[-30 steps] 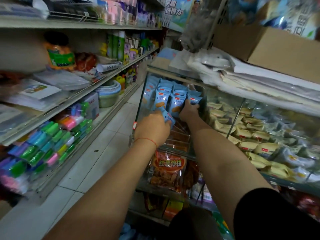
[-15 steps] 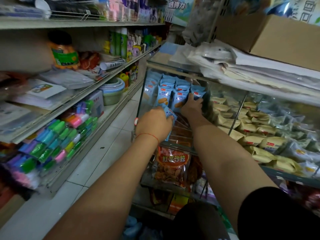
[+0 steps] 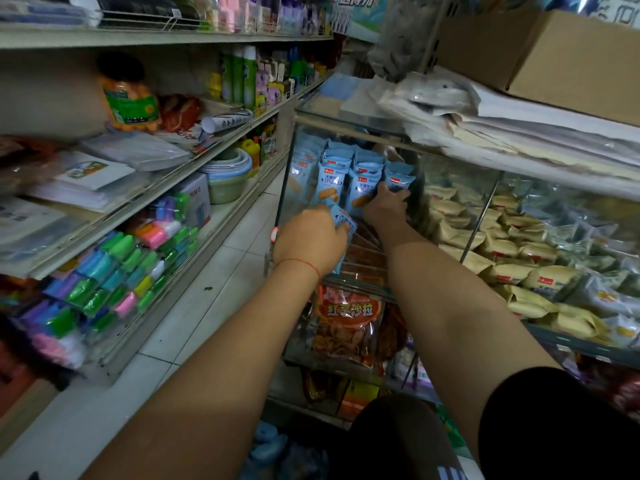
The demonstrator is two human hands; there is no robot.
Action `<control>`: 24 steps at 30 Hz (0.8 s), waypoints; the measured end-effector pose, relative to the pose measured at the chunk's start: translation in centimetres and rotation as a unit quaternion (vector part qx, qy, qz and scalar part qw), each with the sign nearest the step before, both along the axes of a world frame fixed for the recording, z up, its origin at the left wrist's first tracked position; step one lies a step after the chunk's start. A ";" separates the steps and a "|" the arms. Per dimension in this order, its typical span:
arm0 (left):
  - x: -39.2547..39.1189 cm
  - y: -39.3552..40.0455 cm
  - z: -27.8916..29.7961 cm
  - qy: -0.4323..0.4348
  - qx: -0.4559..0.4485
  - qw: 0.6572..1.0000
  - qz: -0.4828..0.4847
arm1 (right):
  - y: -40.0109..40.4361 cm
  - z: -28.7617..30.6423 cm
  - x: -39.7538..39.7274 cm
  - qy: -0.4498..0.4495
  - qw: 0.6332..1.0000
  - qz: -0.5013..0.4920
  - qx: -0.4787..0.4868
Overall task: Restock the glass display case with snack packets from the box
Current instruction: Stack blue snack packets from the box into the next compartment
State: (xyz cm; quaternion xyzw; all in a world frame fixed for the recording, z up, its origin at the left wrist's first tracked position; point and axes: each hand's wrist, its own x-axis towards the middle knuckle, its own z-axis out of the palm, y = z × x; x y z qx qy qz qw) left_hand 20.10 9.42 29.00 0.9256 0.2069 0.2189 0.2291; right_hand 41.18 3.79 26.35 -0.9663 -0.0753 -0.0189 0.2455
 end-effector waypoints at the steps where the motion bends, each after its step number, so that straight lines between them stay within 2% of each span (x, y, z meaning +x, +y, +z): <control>1: 0.0 0.0 0.0 -0.001 0.004 1.000 0.001 | 0.0 0.1 0.0 -0.004 1.000 -0.001 0.003; 9: -0.1 0.0 0.0 0.009 0.004 1.000 0.008 | 0.0 1.8 -1.0 -0.004 1.000 -0.010 0.016; 15: -0.4 -0.4 0.2 0.013 -0.008 1.000 -0.002 | -0.7 1.2 -1.6 0.032 0.999 0.014 -0.003; 24: 0.0 0.0 0.4 0.004 -0.001 1.000 0.009 | -0.3 0.6 -0.7 -0.013 1.000 -0.006 0.026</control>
